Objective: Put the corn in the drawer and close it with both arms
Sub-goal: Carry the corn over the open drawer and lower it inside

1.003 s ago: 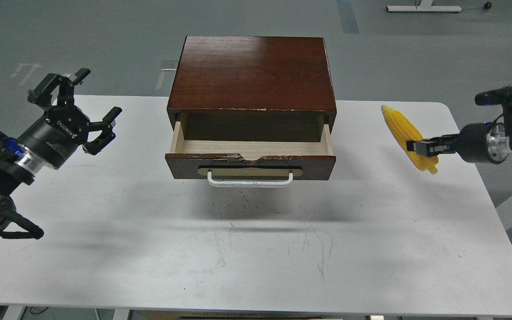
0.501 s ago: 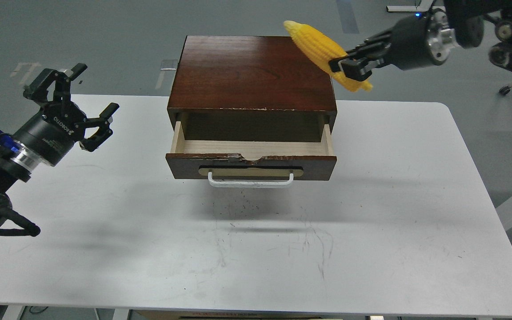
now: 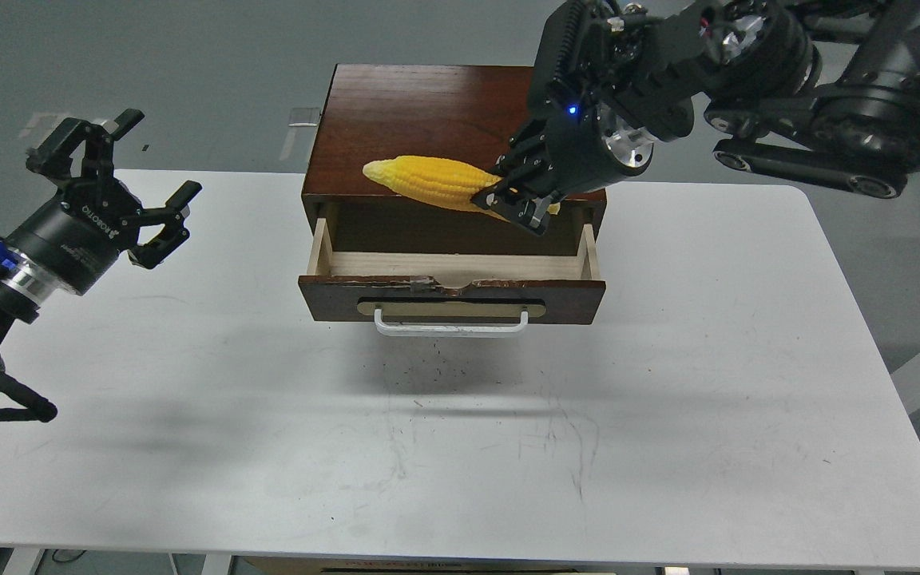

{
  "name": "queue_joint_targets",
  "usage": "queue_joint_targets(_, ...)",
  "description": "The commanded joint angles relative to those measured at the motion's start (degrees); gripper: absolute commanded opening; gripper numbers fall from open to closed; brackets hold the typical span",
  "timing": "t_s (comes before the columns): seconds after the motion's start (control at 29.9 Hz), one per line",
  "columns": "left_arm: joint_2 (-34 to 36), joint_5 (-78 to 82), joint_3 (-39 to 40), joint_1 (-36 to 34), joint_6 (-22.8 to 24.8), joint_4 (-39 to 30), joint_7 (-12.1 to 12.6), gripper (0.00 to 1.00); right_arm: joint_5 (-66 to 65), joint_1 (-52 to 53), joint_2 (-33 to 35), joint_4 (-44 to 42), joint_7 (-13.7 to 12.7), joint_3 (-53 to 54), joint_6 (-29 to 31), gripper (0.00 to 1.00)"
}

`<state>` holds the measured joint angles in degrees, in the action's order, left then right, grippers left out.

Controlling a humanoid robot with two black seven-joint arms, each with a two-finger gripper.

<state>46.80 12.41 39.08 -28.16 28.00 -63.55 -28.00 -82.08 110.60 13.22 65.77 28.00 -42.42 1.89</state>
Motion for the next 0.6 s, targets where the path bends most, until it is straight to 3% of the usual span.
queue_joint_targets(0.0,0.2,0.1,0.5,0.0,0.0,0.0,0.0,1.0,-0.2,-1.5,-2.8,-0.6,0.0,-3.1,-2.9,0.01)
queue_joint_targets(0.17,0.3,0.1,0.5,-0.1,0.0,0.0,0.0,1.0,-0.2,-4.2,-4.5,-3.1,0.0,-3.3,-3.4,0.04)
queue_joint_targets(0.3,0.3,0.2,0.5,0.0,0.0,0.0,0.0,1.0,-0.1,-5.2,-4.9,-3.9,0.0,-3.3,-3.5,0.15)
queue_joint_targets(0.37,0.2,0.2,0.5,0.0,0.0,0.0,0.0,1.0,-0.1,-5.4,-4.9,-3.9,0.0,-3.3,-3.5,0.24)
queue_joint_targets(0.47,0.1,0.2,0.5,0.0,0.0,0.0,0.0,1.0,-0.1,-5.5,-4.7,-3.9,0.0,-3.2,-3.5,0.49)
queue_joint_targets(0.57,0.1,0.2,0.5,-0.1,0.0,0.0,0.0,1.0,0.3,-5.5,-4.4,-3.9,0.0,-2.9,-3.5,0.63)
